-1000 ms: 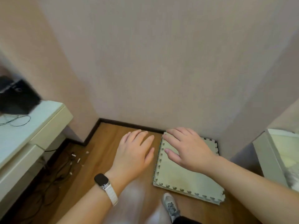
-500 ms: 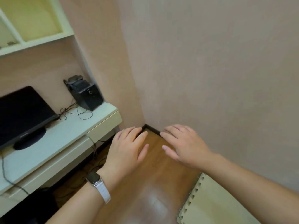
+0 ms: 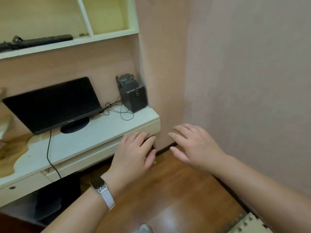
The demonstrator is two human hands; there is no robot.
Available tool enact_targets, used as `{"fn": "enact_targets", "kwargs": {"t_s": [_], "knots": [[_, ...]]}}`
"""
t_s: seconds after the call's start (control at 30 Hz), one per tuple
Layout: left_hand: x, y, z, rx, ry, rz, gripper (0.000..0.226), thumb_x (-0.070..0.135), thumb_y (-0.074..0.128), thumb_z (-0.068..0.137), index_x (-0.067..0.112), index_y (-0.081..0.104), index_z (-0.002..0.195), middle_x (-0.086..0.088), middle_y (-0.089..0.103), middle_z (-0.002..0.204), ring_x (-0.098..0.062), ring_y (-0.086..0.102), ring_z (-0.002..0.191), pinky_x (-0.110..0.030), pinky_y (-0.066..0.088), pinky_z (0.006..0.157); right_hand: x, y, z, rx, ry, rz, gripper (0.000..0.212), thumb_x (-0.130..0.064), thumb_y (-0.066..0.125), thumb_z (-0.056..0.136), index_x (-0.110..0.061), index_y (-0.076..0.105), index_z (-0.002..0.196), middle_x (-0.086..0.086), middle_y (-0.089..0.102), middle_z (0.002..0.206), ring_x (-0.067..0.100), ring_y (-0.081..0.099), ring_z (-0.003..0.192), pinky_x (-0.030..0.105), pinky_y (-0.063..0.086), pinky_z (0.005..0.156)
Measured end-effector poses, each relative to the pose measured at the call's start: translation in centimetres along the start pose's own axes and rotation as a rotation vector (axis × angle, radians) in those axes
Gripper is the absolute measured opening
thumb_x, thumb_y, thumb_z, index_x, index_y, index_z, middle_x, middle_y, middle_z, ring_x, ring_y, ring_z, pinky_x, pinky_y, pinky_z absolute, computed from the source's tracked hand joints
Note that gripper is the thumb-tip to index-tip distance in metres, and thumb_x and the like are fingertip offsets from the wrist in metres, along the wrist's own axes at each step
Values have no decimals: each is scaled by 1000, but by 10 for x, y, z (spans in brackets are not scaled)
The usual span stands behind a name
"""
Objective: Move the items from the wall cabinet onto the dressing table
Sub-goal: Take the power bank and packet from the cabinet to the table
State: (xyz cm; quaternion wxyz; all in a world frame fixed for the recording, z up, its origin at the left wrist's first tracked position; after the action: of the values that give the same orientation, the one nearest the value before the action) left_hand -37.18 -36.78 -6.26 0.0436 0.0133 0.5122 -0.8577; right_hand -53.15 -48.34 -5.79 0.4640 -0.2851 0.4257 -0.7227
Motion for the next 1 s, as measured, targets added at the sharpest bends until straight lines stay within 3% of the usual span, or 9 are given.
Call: {"fn": "enact_targets", "kwargs": {"t_s": [0.2, 0.53, 0.8, 1.0], "knots": [[-92, 35, 44, 96, -18, -37, 33, 35, 59, 86, 16, 67, 113, -5, 65, 120, -28, 57, 113, -37, 38, 93, 3, 41, 95, -40, -13, -66, 43, -44, 51, 90, -13, 65, 115, 10, 64, 117, 31, 58, 109, 41, 48, 87], [-248, 70, 118, 69, -33, -66, 41, 44, 51, 92, 22, 63, 124, -1, 63, 127, -22, 54, 120, -38, 42, 99, -10, 98, 257, -102, 8, -137, 47, -50, 40, 94, -20, 59, 124, 5, 62, 126, 26, 55, 116, 40, 47, 93], [-306, 78, 160, 138, -25, -46, 39, 41, 53, 91, 19, 64, 122, -2, 65, 123, -23, 56, 118, -39, 44, 97, 6, 121, 330, -74, -12, -145, 47, -49, 42, 93, -19, 61, 124, 5, 62, 125, 25, 56, 115, 38, 46, 93], [-331, 74, 194, 202, -49, 4, 37, 38, 57, 91, 16, 66, 119, -3, 66, 121, -25, 57, 115, -41, 44, 94, 33, 133, 380, 69, -104, -117, 47, -46, 45, 90, -13, 65, 118, 8, 65, 118, 30, 59, 109, 39, 48, 85]]}}
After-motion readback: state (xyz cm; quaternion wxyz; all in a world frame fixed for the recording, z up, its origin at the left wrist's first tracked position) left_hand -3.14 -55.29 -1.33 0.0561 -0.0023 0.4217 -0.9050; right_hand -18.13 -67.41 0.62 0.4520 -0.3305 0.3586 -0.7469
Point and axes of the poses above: each hand's wrist, its own z-axis towards the middle knuckle, its own y-axis out of the palm, x = y × z, the point moved 4 cm from there along z, towards the middle knuckle
